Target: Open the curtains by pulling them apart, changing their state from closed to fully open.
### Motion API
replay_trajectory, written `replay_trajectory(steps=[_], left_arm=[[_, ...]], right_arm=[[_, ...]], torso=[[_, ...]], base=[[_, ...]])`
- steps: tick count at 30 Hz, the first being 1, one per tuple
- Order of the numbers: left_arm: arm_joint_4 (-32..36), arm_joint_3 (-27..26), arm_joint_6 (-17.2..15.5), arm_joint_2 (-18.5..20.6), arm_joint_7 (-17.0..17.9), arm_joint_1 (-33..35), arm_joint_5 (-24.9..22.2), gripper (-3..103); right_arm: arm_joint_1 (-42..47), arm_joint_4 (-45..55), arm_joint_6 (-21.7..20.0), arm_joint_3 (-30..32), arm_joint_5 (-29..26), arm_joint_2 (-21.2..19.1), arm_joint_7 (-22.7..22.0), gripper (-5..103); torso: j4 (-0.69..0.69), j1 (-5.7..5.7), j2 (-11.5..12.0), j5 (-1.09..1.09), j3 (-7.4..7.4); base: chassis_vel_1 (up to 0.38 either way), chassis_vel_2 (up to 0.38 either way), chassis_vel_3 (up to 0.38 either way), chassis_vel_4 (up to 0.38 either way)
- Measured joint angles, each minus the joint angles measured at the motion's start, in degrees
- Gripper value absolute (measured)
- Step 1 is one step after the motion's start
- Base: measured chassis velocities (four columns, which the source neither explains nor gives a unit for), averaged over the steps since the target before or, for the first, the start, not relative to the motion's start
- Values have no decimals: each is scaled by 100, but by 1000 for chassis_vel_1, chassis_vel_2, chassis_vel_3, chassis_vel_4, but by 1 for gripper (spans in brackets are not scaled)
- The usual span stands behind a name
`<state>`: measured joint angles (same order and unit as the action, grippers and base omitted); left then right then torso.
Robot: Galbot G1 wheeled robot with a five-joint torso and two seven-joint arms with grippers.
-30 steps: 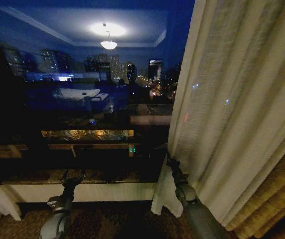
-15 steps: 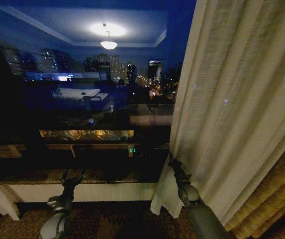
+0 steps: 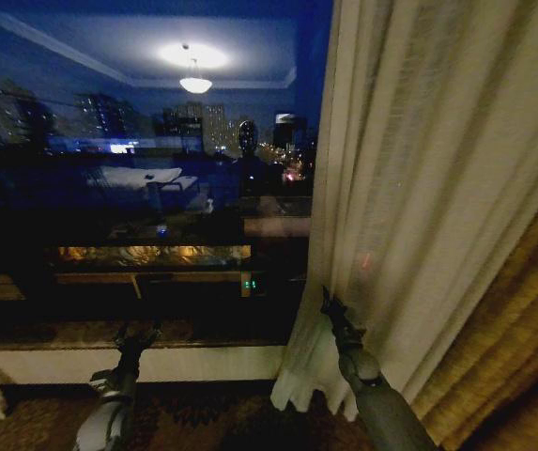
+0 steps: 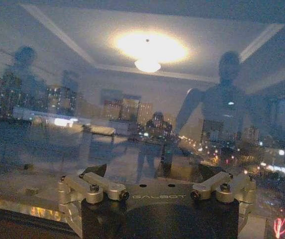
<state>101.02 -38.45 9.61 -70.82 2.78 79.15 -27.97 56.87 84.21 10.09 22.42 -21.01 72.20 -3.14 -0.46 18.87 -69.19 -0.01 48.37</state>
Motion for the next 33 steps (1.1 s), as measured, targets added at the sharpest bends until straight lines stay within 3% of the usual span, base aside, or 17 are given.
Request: replay_trajectory(steps=[10, 20, 24, 33], left_arm=[[0, 1, 0, 0, 0, 0, 0, 100], [0, 0, 0, 0, -3, 0, 0, 100], [0, -4, 0, 2, 0, 0, 0, 100], [0, -1, 0, 0, 0, 0, 0, 100]], right_arm=[[23, 2, 174, 14, 10, -1, 15, 0], [73, 55, 161, 21, 293, -52, 38, 0], [29, -93, 81, 158, 292, -121, -140, 0], [-186, -522, -314, 644, 280, -426, -1321, 0]], torso=[[-1, 1, 1, 0, 1], [0, 1, 1, 2, 0], [3, 1, 0, -3, 0], [-1, 1, 0, 3, 1]], base=[[-357, -340, 346, 357], [-119, -134, 156, 94], [73, 39, -70, -27], [8, 4, -7, -6]])
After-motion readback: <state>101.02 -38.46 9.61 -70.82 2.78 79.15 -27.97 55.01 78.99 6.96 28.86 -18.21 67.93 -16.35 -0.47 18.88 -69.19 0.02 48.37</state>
